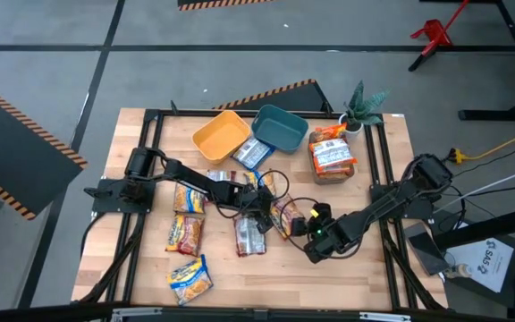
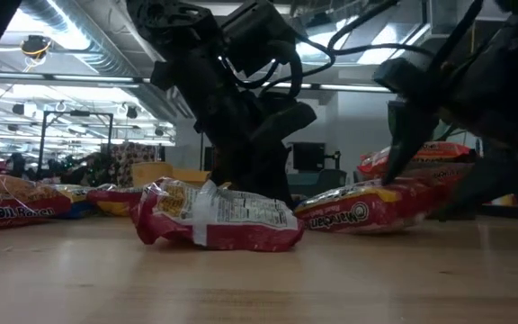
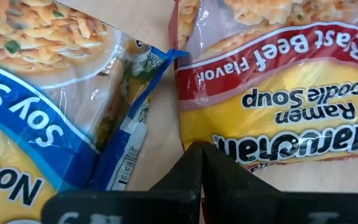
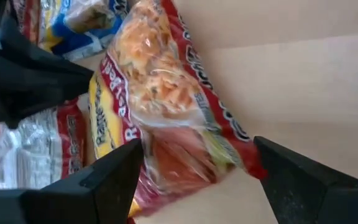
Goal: Sort Maruchan noodles
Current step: Put the top right red noodle pack into the blue bin
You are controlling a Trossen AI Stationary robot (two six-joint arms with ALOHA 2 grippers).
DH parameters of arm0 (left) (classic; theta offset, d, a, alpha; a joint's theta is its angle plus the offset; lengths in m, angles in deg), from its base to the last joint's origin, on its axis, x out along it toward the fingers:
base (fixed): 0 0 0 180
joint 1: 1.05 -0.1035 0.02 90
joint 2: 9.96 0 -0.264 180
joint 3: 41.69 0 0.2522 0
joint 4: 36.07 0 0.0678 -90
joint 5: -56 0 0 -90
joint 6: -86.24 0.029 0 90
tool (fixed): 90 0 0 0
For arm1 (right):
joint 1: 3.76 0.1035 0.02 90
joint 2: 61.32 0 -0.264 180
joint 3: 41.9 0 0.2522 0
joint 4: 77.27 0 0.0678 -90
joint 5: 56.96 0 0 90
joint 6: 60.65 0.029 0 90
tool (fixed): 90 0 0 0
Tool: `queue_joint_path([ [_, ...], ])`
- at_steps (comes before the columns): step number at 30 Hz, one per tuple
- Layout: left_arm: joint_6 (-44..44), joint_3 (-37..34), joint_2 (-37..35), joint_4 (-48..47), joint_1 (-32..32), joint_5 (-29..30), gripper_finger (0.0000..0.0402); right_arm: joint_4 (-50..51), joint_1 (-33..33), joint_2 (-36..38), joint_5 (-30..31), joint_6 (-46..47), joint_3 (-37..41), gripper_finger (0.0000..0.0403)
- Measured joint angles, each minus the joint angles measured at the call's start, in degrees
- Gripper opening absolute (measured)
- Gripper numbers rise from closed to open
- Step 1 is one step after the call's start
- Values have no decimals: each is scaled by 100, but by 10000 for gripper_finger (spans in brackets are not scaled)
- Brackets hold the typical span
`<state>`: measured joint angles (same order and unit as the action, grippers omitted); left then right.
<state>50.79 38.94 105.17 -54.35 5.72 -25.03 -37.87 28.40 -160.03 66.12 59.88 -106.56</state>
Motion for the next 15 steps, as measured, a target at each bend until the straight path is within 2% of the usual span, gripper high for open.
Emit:
queue_joint_path([
  [7,3,0,0,-15,0,9,0,-986,-163,-268,298,-332,-4,291],
  [11,3,0,0,-17,0,5,0,-932,-310,-271,514,-426,-2,288],
  [15,1,0,0,-17,0,-10,0,-1076,-444,-271,390,-631,0,245],
])
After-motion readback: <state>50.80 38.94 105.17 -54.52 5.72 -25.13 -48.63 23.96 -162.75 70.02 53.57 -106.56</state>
